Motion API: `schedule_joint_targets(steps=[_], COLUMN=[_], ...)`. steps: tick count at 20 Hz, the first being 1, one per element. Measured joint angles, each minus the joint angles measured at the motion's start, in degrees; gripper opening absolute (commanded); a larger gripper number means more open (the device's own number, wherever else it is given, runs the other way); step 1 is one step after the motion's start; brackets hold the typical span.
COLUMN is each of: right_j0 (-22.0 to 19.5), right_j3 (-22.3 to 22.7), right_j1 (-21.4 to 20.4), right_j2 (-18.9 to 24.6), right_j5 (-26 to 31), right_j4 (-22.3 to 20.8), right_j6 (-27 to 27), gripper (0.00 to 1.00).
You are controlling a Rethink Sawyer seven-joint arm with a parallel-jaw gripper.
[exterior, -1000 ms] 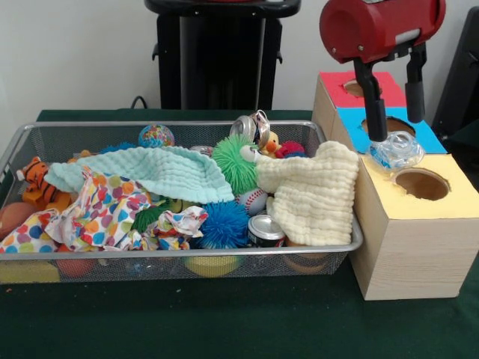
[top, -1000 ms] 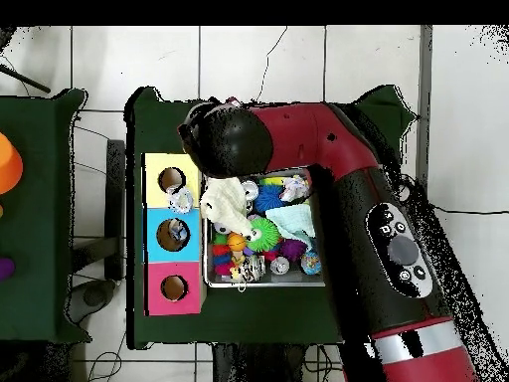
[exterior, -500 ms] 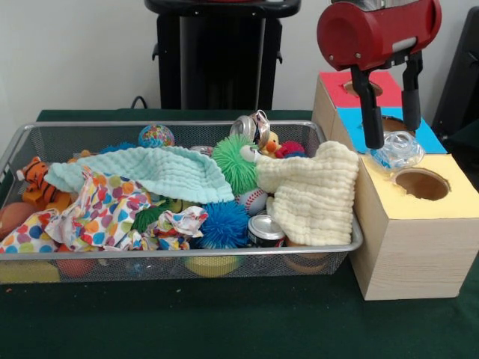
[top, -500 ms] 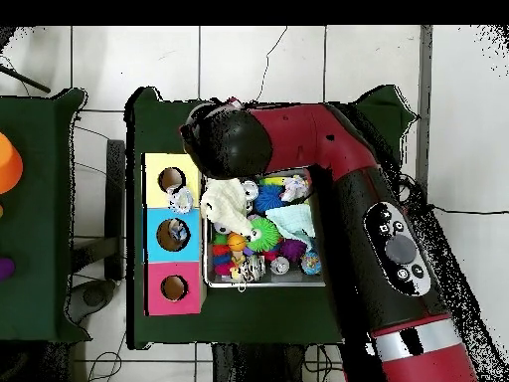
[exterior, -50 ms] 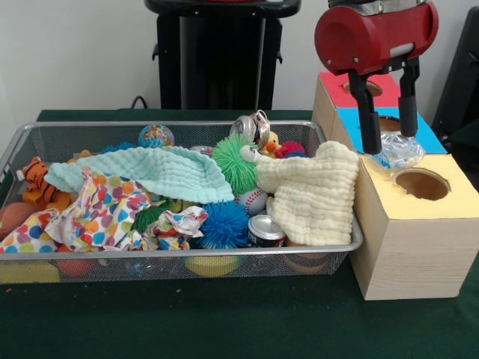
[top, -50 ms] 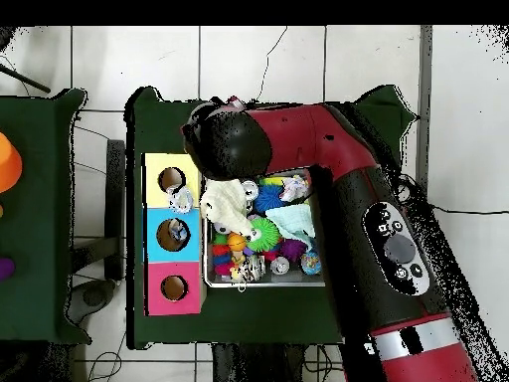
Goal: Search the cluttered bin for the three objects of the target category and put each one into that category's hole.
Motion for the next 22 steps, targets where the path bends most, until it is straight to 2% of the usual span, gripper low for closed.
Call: schedule_joint_targets(steps=[14,22], right_j0=[0.01,0.00], right_j3=[0.00,0.00], right_j1=[0.42,2.02], right_j2=[0.00,0.00], right_j5=[-3.90,-7.02], right_j4=[-0.41,-0.75], right_j6=[0.00,0.00], gripper=[1.00,1.00])
